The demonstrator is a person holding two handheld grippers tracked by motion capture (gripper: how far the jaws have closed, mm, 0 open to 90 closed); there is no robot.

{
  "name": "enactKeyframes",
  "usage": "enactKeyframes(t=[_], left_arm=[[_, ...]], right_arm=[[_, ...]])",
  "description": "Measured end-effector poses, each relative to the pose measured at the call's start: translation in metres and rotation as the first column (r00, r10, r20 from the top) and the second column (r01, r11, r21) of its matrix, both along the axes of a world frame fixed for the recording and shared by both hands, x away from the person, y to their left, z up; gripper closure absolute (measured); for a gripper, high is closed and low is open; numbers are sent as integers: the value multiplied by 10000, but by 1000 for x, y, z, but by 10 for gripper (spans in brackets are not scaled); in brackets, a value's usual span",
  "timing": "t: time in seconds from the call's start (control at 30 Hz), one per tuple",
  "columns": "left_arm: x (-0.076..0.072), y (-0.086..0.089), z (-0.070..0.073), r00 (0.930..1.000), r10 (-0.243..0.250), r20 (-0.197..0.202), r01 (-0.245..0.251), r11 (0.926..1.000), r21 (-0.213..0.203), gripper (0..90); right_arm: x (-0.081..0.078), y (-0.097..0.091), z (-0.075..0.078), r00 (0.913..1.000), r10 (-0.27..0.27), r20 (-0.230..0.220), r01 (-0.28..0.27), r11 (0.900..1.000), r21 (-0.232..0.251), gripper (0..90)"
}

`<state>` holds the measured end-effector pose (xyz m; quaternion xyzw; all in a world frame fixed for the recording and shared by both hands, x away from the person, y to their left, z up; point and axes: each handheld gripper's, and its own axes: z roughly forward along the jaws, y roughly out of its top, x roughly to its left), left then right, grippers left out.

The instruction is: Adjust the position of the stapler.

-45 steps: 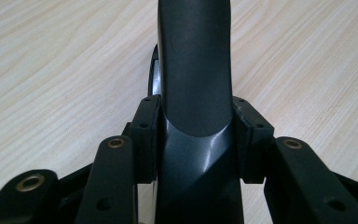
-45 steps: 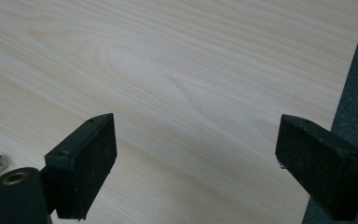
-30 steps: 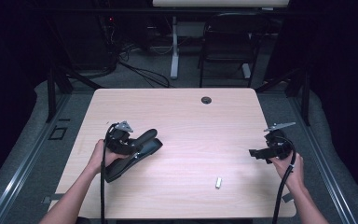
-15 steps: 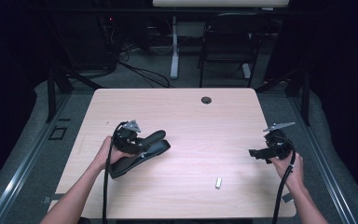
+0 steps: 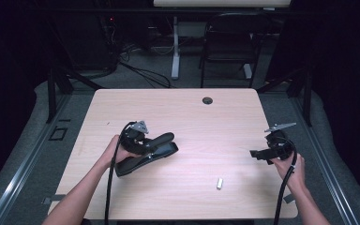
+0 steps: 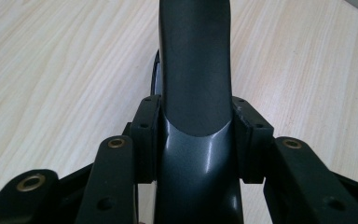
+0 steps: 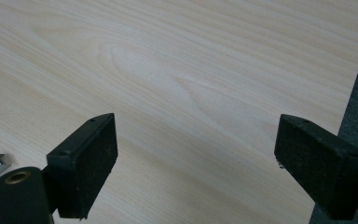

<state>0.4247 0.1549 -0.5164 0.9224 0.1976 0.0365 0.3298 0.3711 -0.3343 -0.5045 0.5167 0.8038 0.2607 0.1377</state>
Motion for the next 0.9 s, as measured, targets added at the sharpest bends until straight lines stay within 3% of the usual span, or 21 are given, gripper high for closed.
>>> enactKeyframes(t=[0.37,0.63,0.9], left_arm=[[2,-18,0,9976,-691,20,691,9976,-20,590],[3,-35,0,9909,-1342,39,1342,9909,-43,590],[3,-44,0,9856,-1691,73,1691,9856,-30,591]], right_arm=[[0,0,0,10000,22,16,-22,10000,-32,128],[0,0,0,10000,76,-28,-76,10000,-20,128],[0,1,-1,10000,74,-18,-74,10000,9,128]])
